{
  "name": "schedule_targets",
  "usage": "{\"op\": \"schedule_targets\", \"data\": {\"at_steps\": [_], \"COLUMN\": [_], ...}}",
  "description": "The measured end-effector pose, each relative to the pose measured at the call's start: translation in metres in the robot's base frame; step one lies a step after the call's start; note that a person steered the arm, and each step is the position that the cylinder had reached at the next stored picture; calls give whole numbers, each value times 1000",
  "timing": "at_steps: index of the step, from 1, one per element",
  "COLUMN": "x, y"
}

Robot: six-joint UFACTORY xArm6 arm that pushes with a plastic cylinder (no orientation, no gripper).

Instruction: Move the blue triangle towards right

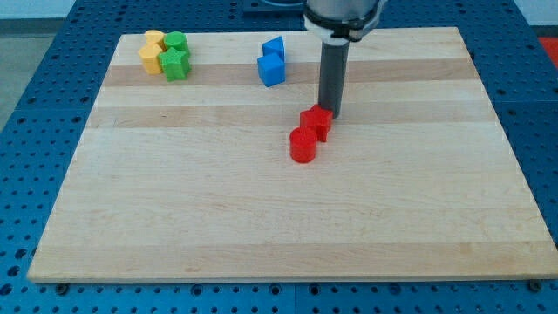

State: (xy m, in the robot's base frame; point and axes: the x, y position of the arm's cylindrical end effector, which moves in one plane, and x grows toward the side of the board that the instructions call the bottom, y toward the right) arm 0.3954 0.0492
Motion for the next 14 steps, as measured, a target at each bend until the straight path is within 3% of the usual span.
{"op": "schedule_targets", "data": {"at_steps": [2,3,5,9,12,14], "x": [45,43,-17,-199,-177,-144], "y": [-11,-13,-6,-14,-129,-85]}}
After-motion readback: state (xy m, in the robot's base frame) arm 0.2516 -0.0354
